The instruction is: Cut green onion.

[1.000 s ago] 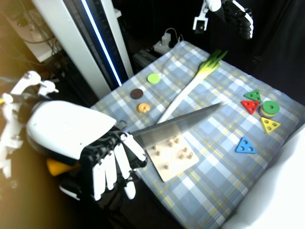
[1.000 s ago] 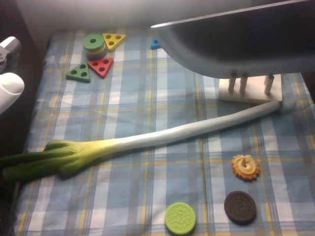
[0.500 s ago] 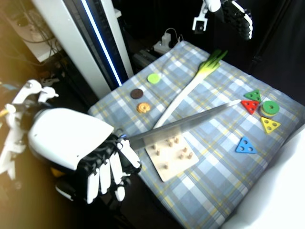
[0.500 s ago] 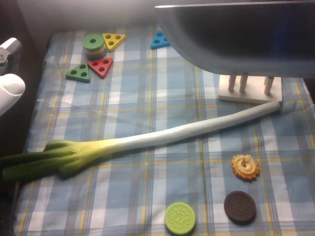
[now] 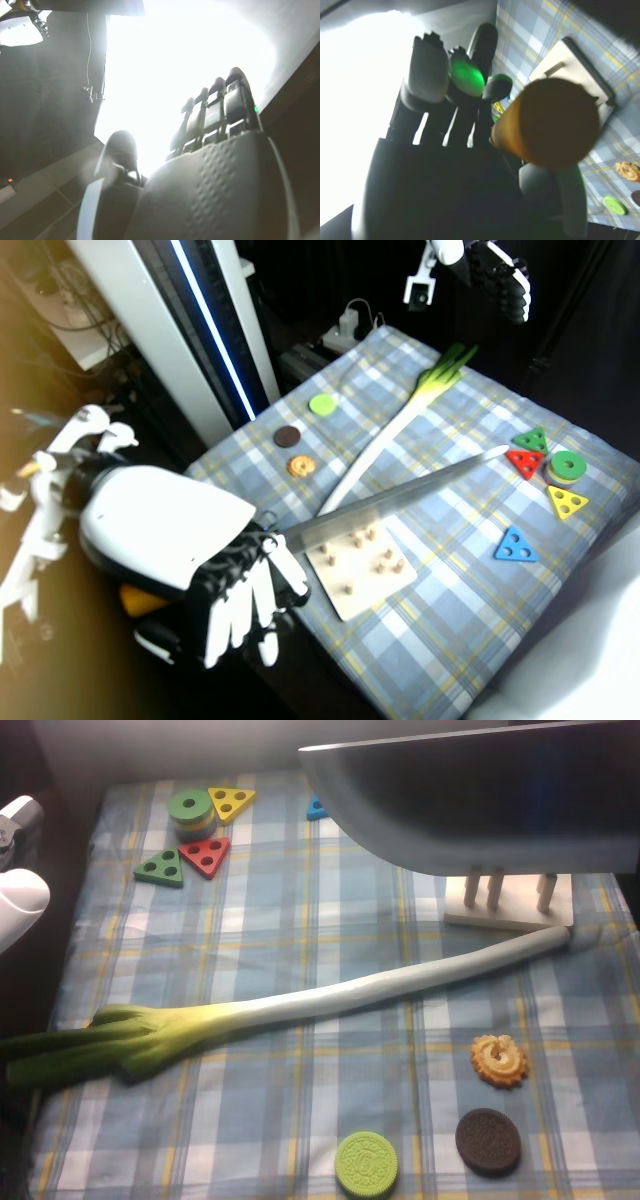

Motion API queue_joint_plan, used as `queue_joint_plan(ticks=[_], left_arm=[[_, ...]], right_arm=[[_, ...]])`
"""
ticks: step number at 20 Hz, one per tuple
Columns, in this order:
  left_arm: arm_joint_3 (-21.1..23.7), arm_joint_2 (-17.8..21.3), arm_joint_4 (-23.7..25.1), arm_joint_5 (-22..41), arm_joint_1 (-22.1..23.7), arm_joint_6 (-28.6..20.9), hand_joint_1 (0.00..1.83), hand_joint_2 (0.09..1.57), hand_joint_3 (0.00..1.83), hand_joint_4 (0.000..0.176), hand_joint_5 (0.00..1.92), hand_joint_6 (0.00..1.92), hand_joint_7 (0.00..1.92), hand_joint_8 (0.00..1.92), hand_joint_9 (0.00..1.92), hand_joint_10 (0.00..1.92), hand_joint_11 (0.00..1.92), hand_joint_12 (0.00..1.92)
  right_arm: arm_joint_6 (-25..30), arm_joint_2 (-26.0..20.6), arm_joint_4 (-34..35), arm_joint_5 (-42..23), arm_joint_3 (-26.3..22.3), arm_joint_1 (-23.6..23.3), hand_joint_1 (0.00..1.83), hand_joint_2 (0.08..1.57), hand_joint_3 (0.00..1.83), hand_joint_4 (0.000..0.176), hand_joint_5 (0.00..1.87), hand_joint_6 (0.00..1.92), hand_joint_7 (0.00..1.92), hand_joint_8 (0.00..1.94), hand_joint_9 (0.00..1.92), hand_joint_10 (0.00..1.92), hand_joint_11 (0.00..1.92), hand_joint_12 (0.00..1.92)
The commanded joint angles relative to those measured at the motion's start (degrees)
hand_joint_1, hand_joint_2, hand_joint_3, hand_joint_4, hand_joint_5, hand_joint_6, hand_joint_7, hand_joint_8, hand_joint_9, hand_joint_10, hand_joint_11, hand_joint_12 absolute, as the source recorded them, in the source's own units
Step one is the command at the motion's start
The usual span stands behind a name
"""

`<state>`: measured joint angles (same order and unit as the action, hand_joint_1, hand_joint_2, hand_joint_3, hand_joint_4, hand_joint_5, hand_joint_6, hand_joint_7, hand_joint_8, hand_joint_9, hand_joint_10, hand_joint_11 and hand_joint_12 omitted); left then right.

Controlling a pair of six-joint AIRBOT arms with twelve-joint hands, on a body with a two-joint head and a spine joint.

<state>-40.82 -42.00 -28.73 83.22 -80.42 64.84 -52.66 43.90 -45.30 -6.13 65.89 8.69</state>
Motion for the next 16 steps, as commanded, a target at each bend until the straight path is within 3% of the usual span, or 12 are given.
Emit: queue_joint_plan(ticks=[1,4,6,7,8,9,10,12,13,16], left_arm=[[-0.43,-0.17,0.59,7.22,-0.11,-0.46,0.0,1.49,0.01,0.0,0.01,0.0,0.0,0.0,0.0,0.0,0.0,0.0],[-0.52,-0.27,0.59,7.2,-0.11,-0.55,0.0,1.5,0.02,0.0,0.02,0.01,0.0,0.0,0.02,0.01,0.0,0.0],[-0.54,-0.3,0.59,7.19,-0.11,-0.55,0.0,1.51,0.02,0.0,0.01,0.0,0.0,0.0,0.01,0.0,0.0,0.0],[-0.6,-0.36,0.59,7.18,-0.12,-0.55,0.0,1.49,0.01,0.0,0.01,0.0,0.0,0.0,0.01,0.0,0.0,0.0],[-0.62,-0.39,0.59,7.18,-0.12,-0.55,0.0,1.48,0.01,0.0,0.01,0.0,0.0,0.0,0.0,0.0,0.0,0.0],[-0.68,-0.46,0.6,7.19,-0.12,-0.57,0.0,1.49,0.01,0.0,0.01,0.0,0.0,0.0,0.0,0.0,0.0,0.0],[-0.77,-0.58,0.63,7.2,-0.12,-0.69,0.0,1.48,0.0,0.0,0.03,0.01,0.0,0.0,0.01,0.01,0.0,0.0],[-0.8,-0.69,0.63,7.3,-0.12,-0.93,0.0,1.46,0.0,0.0,0.03,0.01,0.0,0.0,0.02,0.01,0.0,0.0],[-0.79,-0.7,0.62,7.33,-0.13,-0.93,0.0,1.46,0.0,0.0,0.04,0.01,0.0,0.0,0.01,0.0,0.0,0.0],[-0.74,-0.7,0.59,7.85,-0.42,-0.99,0.0,1.46,0.0,0.0,0.03,0.01,0.0,0.0,0.0,0.0,0.0,0.0]], right_arm=[[-0.76,-0.26,-0.35,-2.79,0.55,-1.18,0.1,1.5,0.0,0.092,0.58,1.92,1.02,1.94,1.22,1.92,1.3,1.92],[-0.76,0.13,-0.96,-1.31,1.38,-1.64,0.07,1.54,0.01,0.079,0.61,1.92,1.05,1.94,1.23,1.92,1.32,1.92],[-0.76,0.41,-1.21,-0.74,1.95,-2.28,0.08,1.54,0.0,0.052,0.62,1.92,1.05,1.94,1.22,1.92,1.31,1.92],[-0.76,0.74,-2.23,-0.02,2.24,-3.26,0.11,1.54,0.0,0.047,0.58,1.92,0.99,1.94,1.18,1.92,1.27,1.92],[-0.76,0.87,-2.77,0.27,2.28,-3.69,0.12,1.55,0.0,0.057,0.6,1.92,1.0,1.94,1.19,1.92,1.29,1.92],[-0.76,1.04,-3.66,0.68,2.31,-4.2,0.09,1.55,0.0,0.081,0.63,1.92,1.02,1.94,1.21,1.92,1.3,1.92],[-0.76,1.11,-3.95,0.84,2.31,-4.34,0.03,1.54,0.0,0.135,0.64,1.92,1.02,1.94,1.21,1.92,1.3,1.92],[-0.76,1.11,-3.7,0.85,2.21,-3.74,0.01,1.55,0.0,0.144,0.63,1.92,0.98,1.94,1.15,1.92,1.23,1.92],[-0.76,1.01,-3.21,0.83,2.13,-3.43,0.0,1.53,0.0,0.137,0.58,1.92,0.89,1.94,1.08,1.92,1.18,1.92],[-0.76,0.3,1.45,-1.09,1.93,-0.69,0.0,1.53,0.0,0.114,0.56,1.92,0.94,1.94,1.14,1.92,1.25,1.92]])
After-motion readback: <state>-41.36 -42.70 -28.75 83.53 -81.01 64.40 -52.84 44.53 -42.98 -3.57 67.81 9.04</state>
